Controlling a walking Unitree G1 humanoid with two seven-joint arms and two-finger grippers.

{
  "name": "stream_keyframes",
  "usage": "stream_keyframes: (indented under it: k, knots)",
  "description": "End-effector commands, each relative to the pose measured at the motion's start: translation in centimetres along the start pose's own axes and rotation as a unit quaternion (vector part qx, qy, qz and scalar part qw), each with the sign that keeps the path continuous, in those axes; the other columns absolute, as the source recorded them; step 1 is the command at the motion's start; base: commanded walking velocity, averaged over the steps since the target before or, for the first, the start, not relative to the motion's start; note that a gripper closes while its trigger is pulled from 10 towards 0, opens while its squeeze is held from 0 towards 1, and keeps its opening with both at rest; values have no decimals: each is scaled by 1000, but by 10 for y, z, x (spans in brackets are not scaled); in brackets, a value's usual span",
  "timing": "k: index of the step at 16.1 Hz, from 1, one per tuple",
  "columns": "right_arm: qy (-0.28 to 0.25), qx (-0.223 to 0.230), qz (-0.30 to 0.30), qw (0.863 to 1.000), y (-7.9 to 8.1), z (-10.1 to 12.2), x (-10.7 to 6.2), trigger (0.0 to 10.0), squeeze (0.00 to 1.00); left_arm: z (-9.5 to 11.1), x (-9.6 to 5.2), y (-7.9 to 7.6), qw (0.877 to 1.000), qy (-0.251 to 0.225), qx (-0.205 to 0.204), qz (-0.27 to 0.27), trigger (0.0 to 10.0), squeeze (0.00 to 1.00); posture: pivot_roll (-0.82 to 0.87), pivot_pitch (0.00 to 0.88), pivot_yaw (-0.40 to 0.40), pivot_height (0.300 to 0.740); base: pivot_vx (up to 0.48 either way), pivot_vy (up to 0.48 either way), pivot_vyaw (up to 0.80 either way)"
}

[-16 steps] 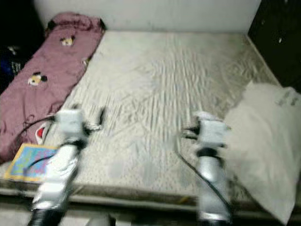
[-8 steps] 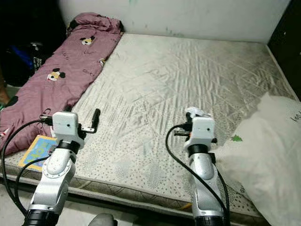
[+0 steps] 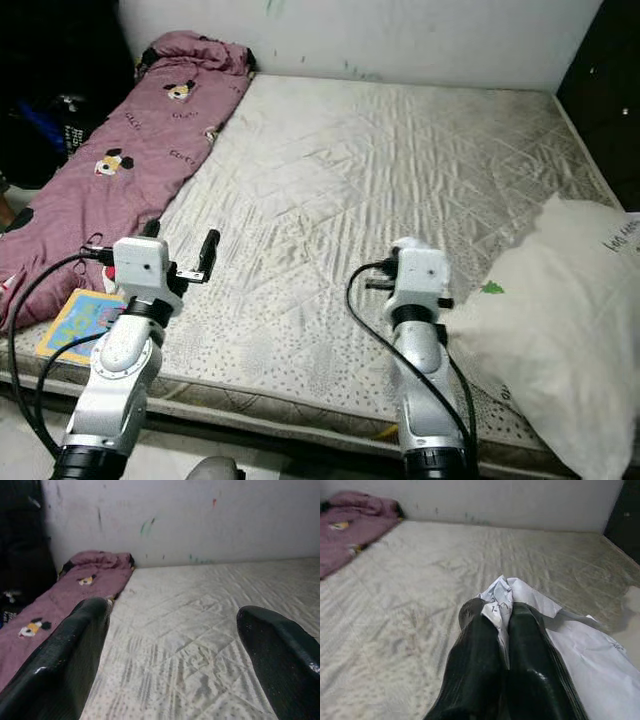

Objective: Clean up the room

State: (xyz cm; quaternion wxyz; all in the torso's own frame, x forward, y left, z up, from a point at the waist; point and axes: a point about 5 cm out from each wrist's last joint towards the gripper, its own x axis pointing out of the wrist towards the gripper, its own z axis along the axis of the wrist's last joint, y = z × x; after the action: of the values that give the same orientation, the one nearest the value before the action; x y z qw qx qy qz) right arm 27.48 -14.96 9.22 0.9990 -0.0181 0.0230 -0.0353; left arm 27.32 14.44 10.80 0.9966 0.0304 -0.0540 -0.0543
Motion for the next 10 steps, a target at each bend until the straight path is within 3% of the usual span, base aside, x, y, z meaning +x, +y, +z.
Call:
stream_keyframes:
  k: [1,2,3,4,7,10]
  knots:
    - [-9,3,8,1000,3,2,0,10000,0,-6,-2,1,1000,18,7,2,10000,0,22,0,50,740,0,0,0]
    - [11,-19,-27,999,-5,-2,2,10000,0,-10,-4,3,999,28,12,12,10000,0,16,0,50,740,0,0,0]
    - [27,-14,-21,999,-6,-4,1,10000,0,-13,-5,5,999,39,10,16,10000,0,16,0,49,740,0,0,0]
    - [-4,23,10,1000,-3,3,-2,10000,0,-12,-4,4,999,42,9,17,10000,0,19,0,45,740,0,0,0]
    - [-9,-1,26,1000,4,4,0,10000,0,-11,-3,3,999,40,7,16,10000,0,27,0,32,740,0,0,0]
    - [-1,2,36,999,6,1,3,10000,0,-9,0,4,999,39,4,15,10000,0,38,0,22,740,0,0,-800]
